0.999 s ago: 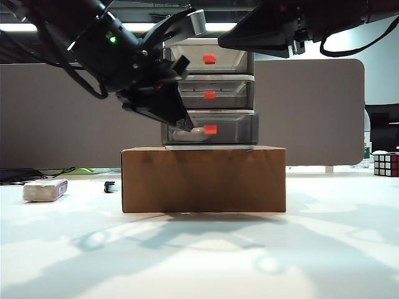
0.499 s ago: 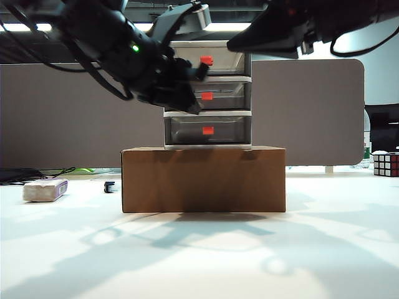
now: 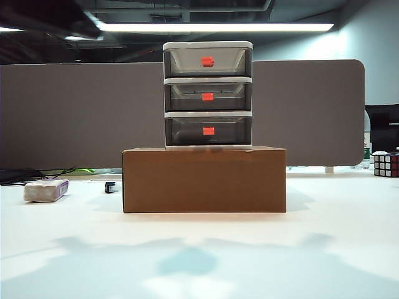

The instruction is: Open the third layer of the drawer on the table, pick up the earphone case on the table and put it in, and finally close the drawer.

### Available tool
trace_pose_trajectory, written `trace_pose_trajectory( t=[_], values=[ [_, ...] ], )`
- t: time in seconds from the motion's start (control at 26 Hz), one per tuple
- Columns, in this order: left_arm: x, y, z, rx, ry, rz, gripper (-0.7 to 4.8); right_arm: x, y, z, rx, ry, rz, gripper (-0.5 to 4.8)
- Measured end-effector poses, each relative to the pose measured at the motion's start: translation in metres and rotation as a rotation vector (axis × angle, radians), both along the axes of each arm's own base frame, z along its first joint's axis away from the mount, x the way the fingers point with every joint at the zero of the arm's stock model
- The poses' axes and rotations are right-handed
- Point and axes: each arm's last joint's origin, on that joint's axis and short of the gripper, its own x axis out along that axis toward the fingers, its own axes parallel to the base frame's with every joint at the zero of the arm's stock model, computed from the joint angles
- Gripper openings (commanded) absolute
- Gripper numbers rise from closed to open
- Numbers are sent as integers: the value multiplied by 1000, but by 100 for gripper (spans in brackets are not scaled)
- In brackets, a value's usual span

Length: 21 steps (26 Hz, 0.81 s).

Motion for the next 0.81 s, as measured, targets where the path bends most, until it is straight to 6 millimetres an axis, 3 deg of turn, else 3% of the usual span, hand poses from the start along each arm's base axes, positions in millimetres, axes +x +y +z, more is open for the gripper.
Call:
trace_pose_trajectory(
  t=[0.08, 0.27, 0.46, 0.65, 0.81],
  values=[
    [-20, 17, -20, -30, 78, 18, -6, -25, -11, -12, 11, -62, -104, -6],
    [-40, 35, -49, -142, 63, 74, -6, -61, -28, -41, 139, -169, -259, -5],
    [-46, 43, -63, -211, 16, 140, -6, -55, -28, -70, 114, -20, -326, -5],
    [-44, 42, -90, -187, 77, 158, -6, -49, -27, -89, 165, 2, -394, -5],
    [-40, 40, -98, -230, 44, 183, -6, -38, -24, -123, 139, 57, -405, -5]
  ],
)
